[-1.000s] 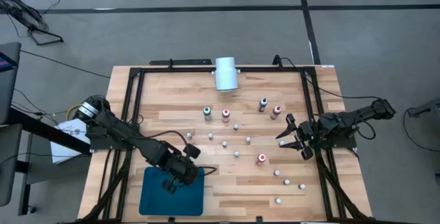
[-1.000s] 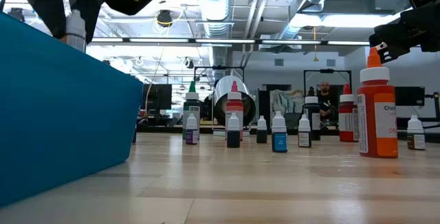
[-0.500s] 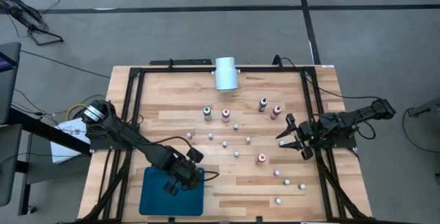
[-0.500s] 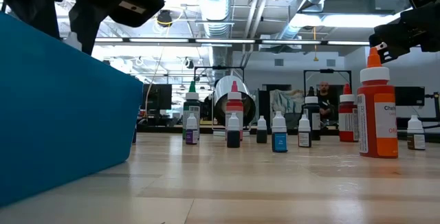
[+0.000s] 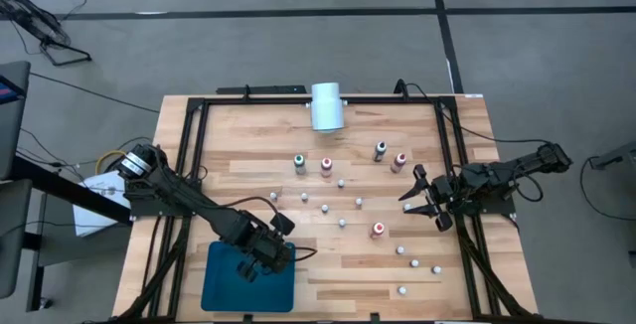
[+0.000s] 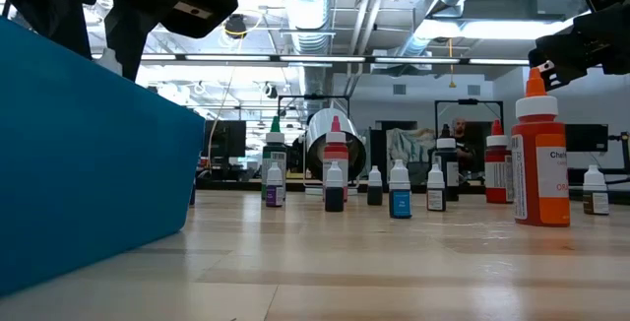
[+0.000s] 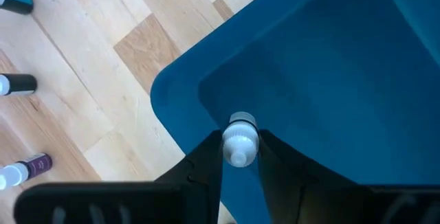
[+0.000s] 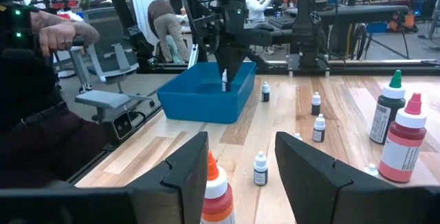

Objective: Pick & Place food coloring
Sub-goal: Put the small black food coloring bottle into the blue bin

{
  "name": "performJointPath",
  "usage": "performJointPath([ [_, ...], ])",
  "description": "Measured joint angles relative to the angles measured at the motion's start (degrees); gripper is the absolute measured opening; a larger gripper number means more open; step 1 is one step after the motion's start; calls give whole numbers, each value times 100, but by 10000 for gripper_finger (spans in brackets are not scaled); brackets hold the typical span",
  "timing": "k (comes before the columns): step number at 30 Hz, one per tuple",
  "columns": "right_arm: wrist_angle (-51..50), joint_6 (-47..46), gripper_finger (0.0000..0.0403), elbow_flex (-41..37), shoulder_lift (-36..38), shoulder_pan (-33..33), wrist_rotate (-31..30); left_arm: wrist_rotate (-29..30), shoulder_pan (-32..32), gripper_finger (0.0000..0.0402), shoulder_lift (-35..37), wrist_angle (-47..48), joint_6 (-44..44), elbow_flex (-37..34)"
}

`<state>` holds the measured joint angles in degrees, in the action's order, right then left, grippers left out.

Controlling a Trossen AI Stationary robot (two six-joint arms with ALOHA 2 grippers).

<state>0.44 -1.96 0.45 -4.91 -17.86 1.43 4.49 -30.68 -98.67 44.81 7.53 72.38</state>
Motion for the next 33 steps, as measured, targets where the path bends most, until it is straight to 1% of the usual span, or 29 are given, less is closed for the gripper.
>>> performJointPath([
  [8, -1, -2, 159, 0, 0, 1, 0, 2, 0, 73, 0, 88, 2, 0],
  [16, 0, -2, 159, 0, 2, 0, 1, -11, 2, 73, -164, 79, -5, -7],
  [26, 0, -2, 159, 0, 0, 0, 0, 22, 2, 73, -175, 129, -330, -79],
  [33, 0, -2, 159, 1, 2, 0, 1, 31, 26, 73, -177, -154, -293, -251],
])
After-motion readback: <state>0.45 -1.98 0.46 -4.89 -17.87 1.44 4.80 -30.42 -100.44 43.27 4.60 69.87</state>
